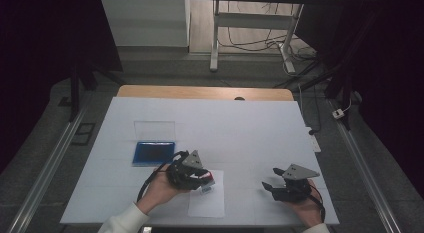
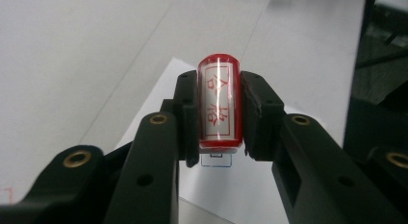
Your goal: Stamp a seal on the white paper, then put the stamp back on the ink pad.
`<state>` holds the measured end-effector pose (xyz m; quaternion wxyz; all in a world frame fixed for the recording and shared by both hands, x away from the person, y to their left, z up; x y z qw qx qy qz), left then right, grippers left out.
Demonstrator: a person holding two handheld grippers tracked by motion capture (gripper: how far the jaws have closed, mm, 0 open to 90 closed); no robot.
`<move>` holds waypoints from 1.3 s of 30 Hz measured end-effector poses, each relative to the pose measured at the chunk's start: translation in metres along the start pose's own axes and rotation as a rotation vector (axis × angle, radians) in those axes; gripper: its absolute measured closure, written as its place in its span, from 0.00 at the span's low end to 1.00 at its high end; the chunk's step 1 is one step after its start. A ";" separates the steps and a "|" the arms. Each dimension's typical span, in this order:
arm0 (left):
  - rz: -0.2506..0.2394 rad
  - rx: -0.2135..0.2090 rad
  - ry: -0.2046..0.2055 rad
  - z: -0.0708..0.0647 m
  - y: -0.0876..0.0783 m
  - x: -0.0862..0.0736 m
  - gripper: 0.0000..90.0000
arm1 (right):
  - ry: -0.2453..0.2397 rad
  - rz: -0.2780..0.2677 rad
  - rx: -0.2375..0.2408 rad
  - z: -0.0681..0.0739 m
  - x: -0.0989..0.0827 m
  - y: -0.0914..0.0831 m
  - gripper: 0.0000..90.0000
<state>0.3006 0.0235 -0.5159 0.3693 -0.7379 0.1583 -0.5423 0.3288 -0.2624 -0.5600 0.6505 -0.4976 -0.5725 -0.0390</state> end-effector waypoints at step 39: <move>-0.129 0.191 -0.142 0.058 -0.075 -0.020 0.78 | -0.005 0.001 -0.002 0.000 0.000 0.000 0.36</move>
Point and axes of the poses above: each handheld gripper's, and its own axes: y roughly forward along the jaws, x roughly out of its top, z roughly to its left, the point moved 7 cm from there along y, roughly forward along the jaws, and after that the axes turned 5 degrees about -x, right-handed, at the moved point
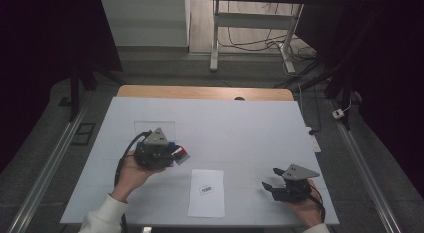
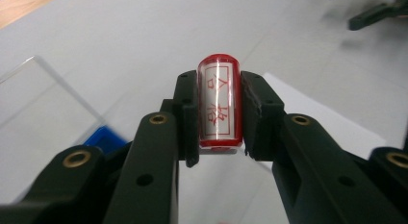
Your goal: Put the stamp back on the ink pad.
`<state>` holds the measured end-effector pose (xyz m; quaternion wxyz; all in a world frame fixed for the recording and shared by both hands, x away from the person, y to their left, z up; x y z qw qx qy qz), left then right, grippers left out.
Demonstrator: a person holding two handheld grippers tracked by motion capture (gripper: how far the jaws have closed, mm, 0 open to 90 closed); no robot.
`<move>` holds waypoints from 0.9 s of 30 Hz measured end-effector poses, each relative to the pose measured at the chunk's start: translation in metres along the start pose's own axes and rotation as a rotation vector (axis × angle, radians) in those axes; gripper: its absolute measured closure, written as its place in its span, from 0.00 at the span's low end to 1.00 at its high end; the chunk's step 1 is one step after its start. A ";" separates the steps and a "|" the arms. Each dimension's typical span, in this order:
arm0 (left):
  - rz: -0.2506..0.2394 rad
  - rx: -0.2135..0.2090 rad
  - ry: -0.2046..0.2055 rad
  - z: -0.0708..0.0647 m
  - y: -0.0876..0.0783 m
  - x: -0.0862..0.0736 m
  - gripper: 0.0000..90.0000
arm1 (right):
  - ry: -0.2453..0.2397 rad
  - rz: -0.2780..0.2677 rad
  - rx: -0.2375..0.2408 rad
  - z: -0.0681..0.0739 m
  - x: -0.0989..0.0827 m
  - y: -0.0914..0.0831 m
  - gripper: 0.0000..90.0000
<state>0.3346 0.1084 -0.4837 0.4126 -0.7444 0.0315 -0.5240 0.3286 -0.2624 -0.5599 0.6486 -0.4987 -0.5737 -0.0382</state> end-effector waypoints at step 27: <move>0.185 0.223 -0.122 0.072 -0.004 -0.055 0.78 | 0.000 0.010 -0.002 0.000 -0.001 0.000 0.36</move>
Point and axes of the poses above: each handheld gripper's, and its own axes: y roughly forward along the jaws, x roughly out of its top, z roughly to its left, the point moved 7 cm from there along y, roughly forward along the jaws, and after that the axes turned 5 degrees about -x, right-handed, at the moved point
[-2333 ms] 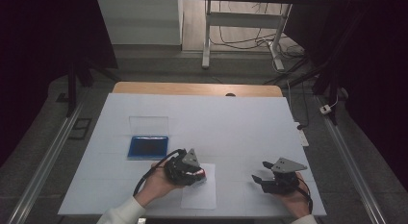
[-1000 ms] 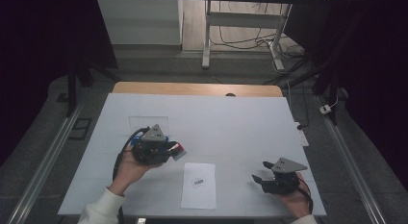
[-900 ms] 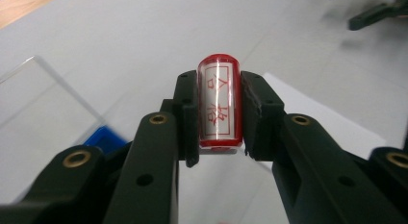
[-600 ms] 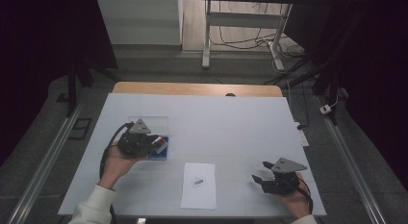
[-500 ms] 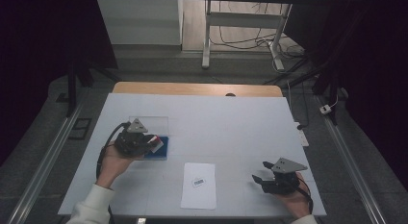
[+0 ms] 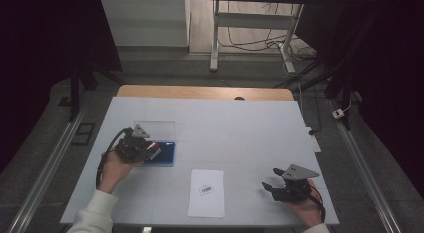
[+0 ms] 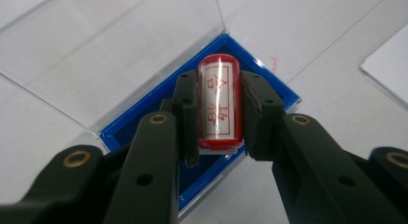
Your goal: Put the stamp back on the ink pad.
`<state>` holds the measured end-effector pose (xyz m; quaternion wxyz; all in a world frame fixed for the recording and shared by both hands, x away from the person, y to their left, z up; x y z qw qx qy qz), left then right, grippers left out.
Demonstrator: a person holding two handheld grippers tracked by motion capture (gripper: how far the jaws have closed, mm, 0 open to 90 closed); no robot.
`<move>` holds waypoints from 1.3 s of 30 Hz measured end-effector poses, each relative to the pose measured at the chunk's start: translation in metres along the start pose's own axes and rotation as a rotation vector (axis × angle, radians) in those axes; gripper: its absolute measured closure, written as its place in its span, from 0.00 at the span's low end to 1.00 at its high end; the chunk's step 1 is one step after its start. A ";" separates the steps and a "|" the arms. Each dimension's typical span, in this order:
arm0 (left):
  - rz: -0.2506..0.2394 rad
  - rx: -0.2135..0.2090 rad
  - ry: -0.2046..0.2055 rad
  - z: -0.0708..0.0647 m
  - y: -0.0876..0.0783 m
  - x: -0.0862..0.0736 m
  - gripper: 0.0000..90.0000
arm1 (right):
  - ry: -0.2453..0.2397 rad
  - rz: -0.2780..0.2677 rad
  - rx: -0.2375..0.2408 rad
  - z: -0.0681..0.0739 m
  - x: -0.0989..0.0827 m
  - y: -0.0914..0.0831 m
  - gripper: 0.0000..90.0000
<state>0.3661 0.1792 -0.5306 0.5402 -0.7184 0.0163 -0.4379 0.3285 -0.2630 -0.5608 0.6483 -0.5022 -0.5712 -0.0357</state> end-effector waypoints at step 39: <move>-0.167 0.003 -0.026 -0.009 -0.014 0.003 0.46 | 0.007 -0.015 -0.002 -0.001 0.001 -0.001 0.36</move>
Point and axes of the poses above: each handheld gripper's, and its own axes: y roughly forward along the jaws, x roughly out of its top, z roughly to its left, the point moved 7 cm from there along y, roughly forward along the jaws, and after that the axes turned 5 degrees about -x, right-handed, at the moved point
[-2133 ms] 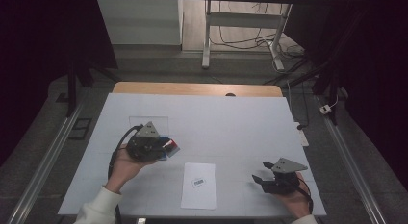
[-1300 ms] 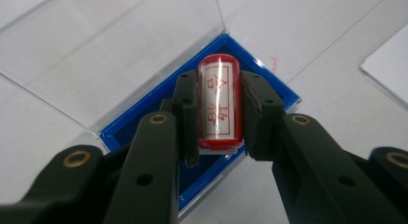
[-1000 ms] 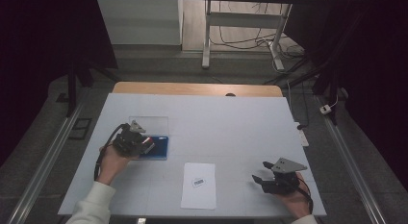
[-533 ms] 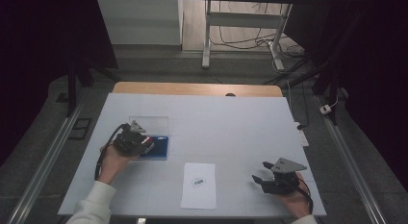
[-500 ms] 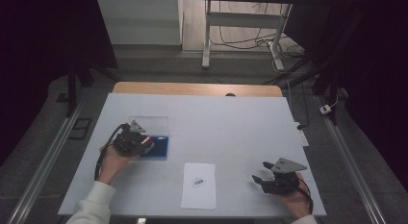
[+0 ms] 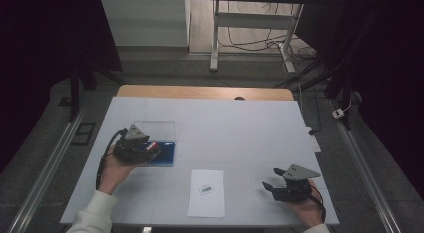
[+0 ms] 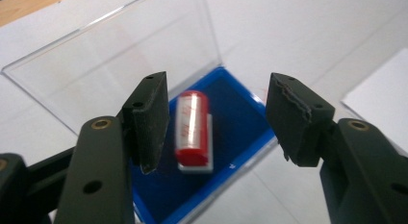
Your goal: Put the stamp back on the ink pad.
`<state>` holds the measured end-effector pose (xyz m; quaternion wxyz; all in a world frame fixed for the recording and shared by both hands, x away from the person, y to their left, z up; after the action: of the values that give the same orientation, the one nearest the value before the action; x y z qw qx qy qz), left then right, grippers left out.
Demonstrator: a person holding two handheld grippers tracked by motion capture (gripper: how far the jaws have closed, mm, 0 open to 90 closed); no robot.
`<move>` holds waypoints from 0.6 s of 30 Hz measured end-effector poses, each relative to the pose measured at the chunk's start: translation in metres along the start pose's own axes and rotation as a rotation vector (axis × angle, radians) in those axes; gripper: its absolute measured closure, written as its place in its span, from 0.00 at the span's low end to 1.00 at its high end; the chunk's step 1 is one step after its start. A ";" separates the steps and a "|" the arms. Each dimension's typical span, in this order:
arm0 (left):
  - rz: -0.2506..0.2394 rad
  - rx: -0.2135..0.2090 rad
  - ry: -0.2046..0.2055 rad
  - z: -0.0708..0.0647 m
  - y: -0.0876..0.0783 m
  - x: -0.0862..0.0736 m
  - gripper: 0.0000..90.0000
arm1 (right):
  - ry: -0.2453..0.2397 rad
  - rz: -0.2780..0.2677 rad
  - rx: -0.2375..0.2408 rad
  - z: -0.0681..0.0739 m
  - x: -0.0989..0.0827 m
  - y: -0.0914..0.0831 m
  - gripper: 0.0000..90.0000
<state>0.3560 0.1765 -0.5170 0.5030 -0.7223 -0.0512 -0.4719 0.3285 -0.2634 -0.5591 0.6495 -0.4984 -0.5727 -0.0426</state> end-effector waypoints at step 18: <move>-0.080 -0.111 -0.033 -0.045 -0.025 -0.039 0.42 | 0.012 -0.028 0.007 0.000 0.003 -0.004 0.36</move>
<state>0.2924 0.1695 -0.5260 0.4421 -0.7540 -0.0622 -0.4818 0.3270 -0.2637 -0.5544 0.6542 -0.4877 -0.5757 -0.0527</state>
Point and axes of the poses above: each handheld gripper's, and its own axes: y roughly forward along the jaws, x roughly out of its top, z roughly to its left, the point moved 7 cm from there along y, roughly forward along the jaws, and after that the axes turned 5 degrees about -x, right-handed, at the moved point
